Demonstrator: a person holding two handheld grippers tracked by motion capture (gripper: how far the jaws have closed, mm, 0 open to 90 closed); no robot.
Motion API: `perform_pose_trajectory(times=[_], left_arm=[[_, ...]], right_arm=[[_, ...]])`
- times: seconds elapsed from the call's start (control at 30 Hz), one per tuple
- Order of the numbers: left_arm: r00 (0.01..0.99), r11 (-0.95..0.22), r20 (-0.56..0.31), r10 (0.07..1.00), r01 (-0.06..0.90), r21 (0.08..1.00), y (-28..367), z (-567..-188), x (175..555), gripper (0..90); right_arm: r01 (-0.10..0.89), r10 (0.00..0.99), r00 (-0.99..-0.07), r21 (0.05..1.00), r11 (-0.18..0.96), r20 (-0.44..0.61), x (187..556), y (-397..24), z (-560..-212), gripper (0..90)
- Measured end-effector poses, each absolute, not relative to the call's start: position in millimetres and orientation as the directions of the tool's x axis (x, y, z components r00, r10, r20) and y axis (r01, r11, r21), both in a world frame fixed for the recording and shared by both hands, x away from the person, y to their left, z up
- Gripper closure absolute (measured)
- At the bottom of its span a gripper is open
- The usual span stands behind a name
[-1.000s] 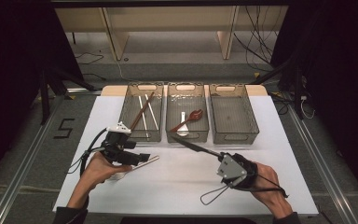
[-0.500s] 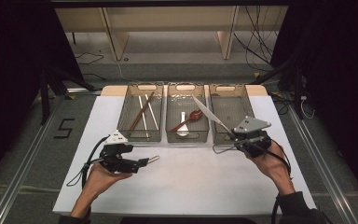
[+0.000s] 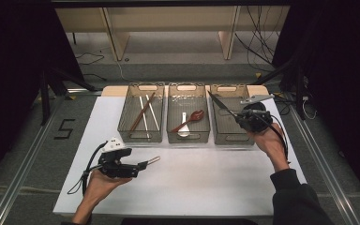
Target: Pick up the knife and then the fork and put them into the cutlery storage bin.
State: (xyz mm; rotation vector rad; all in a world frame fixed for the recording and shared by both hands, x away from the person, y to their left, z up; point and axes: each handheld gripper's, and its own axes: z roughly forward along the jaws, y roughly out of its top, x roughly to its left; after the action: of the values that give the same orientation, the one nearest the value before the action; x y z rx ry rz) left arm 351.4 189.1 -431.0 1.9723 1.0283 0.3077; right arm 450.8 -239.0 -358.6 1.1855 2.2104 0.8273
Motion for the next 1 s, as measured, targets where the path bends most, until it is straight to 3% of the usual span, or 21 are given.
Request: perform_pose_trajectory(times=[0.33, 0.83, 0.87, 0.93, 1.0], left_arm=[[0.632, -0.294, -0.16, 0.758, 0.551, 0.781, 189.1, -431.9, 351.9, 16.6], [0.622, -0.283, -0.166, 0.765, 0.556, 0.782, 190.5, -431.5, 351.7, 16.6], [0.623, -0.284, -0.165, 0.765, 0.555, 0.782, 190.4, -431.5, 351.7, 16.6], [0.622, -0.284, -0.165, 0.766, 0.556, 0.781, 190.6, -431.7, 351.7, 16.6], [0.624, -0.288, -0.163, 0.764, 0.557, 0.779, 191.7, -431.7, 351.9, 16.5]], right_arm=[[0.63, 0.901, -0.412, 0.672, 0.39, -0.138, 488.2, -247.8, -363.4, 84.6], [0.656, 0.907, -0.391, 0.642, 0.396, -0.159, 508.7, -239.7, -379.4, 83.2], [0.661, 0.909, -0.386, 0.641, 0.39, -0.156, 509.9, -239.0, -380.6, 81.8], [0.649, 0.914, -0.368, 0.656, 0.385, -0.172, 511.1, -237.6, -380.3, 62.6], [0.642, 0.913, -0.378, 0.666, 0.38, -0.157, 509.9, -237.4, -376.4, 59.4]])
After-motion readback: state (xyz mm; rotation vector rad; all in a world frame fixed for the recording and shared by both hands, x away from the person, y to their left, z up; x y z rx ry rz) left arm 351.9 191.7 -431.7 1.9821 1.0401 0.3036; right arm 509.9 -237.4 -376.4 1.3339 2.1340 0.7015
